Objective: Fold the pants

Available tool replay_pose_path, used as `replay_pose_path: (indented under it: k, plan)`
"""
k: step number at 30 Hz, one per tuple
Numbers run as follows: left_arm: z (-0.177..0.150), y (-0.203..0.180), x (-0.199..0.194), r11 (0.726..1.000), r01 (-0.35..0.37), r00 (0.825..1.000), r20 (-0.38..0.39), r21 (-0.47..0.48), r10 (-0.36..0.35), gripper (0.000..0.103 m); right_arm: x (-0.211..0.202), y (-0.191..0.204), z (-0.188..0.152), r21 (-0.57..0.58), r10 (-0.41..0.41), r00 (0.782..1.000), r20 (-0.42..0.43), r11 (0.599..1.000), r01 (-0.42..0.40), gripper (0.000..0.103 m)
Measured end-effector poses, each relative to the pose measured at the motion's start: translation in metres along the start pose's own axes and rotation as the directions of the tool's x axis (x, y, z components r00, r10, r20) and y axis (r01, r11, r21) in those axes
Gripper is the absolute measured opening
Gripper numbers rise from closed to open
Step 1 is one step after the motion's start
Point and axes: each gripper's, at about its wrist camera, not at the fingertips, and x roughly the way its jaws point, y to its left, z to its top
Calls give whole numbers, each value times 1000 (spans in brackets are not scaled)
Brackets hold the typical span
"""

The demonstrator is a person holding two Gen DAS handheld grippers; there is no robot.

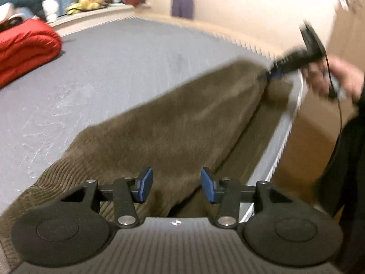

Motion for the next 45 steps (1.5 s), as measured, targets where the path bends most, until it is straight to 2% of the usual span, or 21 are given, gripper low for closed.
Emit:
replay_pose_path:
  k: [2, 4, 5, 6, 9, 11, 13, 15, 18, 22, 35, 39, 43, 45]
  plan:
    - [7, 0, 3, 999, -24, 999, 22, -45, 25, 52, -9, 3, 9, 30, 19, 999, 26, 999, -19, 23]
    - [9, -2, 8, 996, -69, 997, 25, -51, 71, 52, -23, 5, 9, 31, 25, 997, 77, 999, -28, 34]
    - [10, -4, 11, 994, -98, 995, 25, -49, 99, 52, -30, 4, 8, 34, 6, 994, 113, 999, -10, 45]
    - [12, -5, 14, 992, -116, 993, 23, -48, 118, 52, -38, 2, 11, 38, -21, 988, 156, 999, 15, 52]
    - [16, -3, 22, 987, -145, 989, 18, -75, 147, 52, -48, -9, 15, 50, -80, 963, 258, 996, 69, 52]
    - [18, -3, 25, 982, -169, 985, 14, -88, 171, 52, -44, -24, 15, 77, -149, 939, 309, 988, 132, 52]
    - [20, -2, 27, 975, -194, 980, 9, -105, 196, 52, -33, -38, 11, 90, -225, 924, 308, 974, 208, 52]
    - [21, 2, 28, 969, -212, 977, 7, -127, 215, 52, -21, -49, 7, 114, -265, 926, 269, 963, 243, 52]
    - [25, 7, 28, 961, -230, 972, 8, -155, 234, 53, -15, -58, 4, 139, -253, 935, 249, 965, 224, 52]
    - [30, 7, 25, 957, -235, 970, 19, -170, 242, 56, -15, -63, 5, 139, -273, 923, 270, 960, 243, 52]
    - [28, 2, 26, 962, -225, 973, 15, -152, 230, 56, -14, -50, 1, 159, -267, 917, 295, 960, 229, 55]
    - [27, 5, 23, 960, -228, 972, 25, -162, 235, 56, -23, -55, 1, 212, -288, 896, 336, 951, 226, 55]
    - [28, 5, 21, 961, -220, 973, 30, -168, 228, 55, -48, -76, 1, 332, -323, 853, 410, 924, 191, 55]
    - [28, 3, 22, 965, -210, 976, 30, -156, 217, 46, -56, -92, -1, 394, -341, 842, 418, 903, 170, 55]
